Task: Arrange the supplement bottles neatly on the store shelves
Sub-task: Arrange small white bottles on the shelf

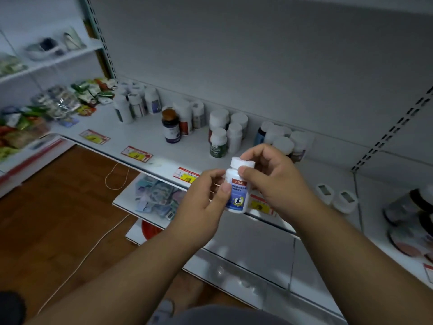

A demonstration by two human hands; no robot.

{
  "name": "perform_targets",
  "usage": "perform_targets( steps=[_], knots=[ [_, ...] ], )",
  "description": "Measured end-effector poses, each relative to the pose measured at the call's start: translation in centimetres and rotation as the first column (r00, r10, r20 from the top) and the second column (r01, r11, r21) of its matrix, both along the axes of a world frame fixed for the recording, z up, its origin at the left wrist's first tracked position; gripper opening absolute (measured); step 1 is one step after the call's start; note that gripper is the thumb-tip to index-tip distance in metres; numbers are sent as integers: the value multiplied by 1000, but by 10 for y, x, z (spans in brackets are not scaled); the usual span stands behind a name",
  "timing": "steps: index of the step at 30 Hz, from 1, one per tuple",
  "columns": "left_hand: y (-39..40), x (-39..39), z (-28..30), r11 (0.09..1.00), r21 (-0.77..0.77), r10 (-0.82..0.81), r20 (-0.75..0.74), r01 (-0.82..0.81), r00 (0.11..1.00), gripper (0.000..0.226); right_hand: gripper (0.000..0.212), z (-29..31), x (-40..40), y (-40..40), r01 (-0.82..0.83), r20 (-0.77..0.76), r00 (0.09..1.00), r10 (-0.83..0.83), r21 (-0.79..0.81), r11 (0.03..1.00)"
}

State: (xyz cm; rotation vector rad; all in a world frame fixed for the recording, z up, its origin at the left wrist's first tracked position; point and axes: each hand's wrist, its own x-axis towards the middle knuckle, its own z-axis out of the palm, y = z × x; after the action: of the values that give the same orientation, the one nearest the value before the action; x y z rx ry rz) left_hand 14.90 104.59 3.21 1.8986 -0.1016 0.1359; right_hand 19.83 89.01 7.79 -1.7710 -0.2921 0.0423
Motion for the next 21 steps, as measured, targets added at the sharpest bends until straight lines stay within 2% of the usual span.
perform_targets(
  steps=[2, 6, 11, 17, 21],
  knots=[
    [32, 10, -8, 999, 29, -35, -35, 36, 999, 57, 14, -7, 5, 25, 38, -18, 999, -38, 0, 999],
    [100, 31, -8, 996, 63, -56, -74, 61, 996, 41, 13, -19, 14, 89, 94, -93, 991, -92, 11, 996],
    [164, 43, -8, 990, 78, -104, -125, 114, 987, 44, 8, -24, 25, 153, 153, -146, 978, -150, 9, 988],
    [188, 57, -23, 994, 8, -107, -191, 110, 976, 45, 11, -30, 41, 180, 171, -91, 980, -177, -73, 983],
    [189, 66, -29, 989, 66, -117, -211, 134, 970, 45, 14, -40, 53, 175, 238, -82, 966, -244, -83, 968]
  ],
)
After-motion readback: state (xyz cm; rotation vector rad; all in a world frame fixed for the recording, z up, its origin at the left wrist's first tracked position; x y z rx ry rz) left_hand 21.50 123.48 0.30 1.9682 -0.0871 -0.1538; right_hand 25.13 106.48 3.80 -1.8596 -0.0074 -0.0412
